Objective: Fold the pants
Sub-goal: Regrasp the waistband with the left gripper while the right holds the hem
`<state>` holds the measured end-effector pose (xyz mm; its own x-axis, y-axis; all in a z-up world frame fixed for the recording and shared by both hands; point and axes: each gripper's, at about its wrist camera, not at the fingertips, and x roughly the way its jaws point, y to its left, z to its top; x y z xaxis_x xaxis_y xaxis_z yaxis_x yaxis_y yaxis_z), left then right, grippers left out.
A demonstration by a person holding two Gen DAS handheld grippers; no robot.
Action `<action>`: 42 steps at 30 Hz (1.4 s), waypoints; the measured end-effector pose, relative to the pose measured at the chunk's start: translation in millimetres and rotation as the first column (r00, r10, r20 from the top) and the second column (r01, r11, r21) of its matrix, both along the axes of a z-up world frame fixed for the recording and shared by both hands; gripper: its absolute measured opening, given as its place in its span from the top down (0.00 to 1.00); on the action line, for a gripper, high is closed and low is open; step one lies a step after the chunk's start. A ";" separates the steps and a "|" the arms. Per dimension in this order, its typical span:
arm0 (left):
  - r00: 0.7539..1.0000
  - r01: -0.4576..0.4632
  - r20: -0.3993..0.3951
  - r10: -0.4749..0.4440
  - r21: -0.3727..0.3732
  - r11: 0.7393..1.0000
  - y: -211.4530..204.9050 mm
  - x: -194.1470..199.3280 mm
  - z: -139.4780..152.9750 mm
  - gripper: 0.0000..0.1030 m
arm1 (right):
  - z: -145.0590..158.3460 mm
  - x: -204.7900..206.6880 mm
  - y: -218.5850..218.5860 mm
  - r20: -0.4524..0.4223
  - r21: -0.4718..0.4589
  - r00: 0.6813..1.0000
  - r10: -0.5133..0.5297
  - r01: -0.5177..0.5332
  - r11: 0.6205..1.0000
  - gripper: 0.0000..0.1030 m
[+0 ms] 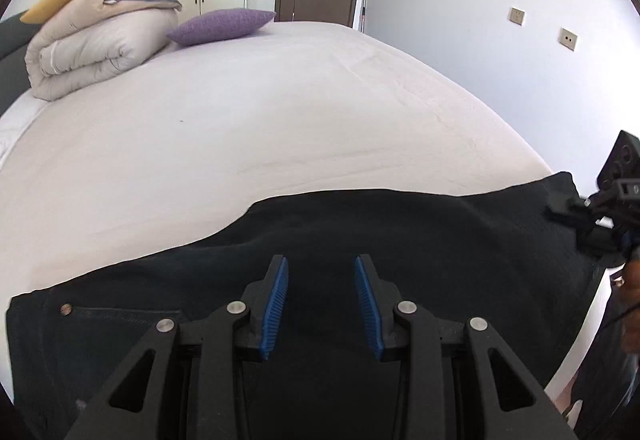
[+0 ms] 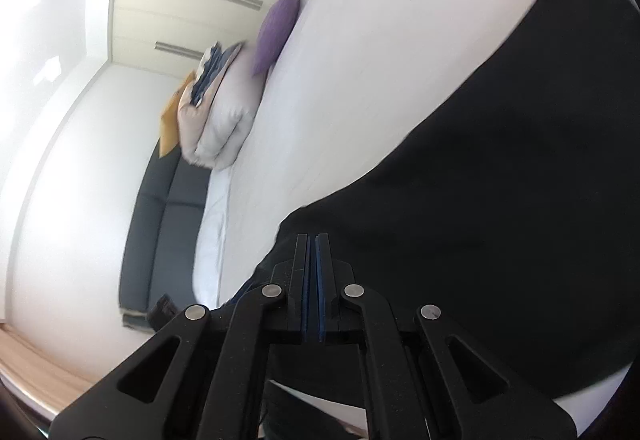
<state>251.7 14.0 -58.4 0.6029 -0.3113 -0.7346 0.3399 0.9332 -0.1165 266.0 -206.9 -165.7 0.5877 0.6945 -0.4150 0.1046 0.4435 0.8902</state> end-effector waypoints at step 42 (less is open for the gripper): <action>0.978 -0.158 -0.183 0.105 -0.304 0.939 152.3 50.2 -62.6 0.95 | -53.6 -13.0 -137.0 -0.047 -0.114 0.883 -0.468 0.460 0.880 1.00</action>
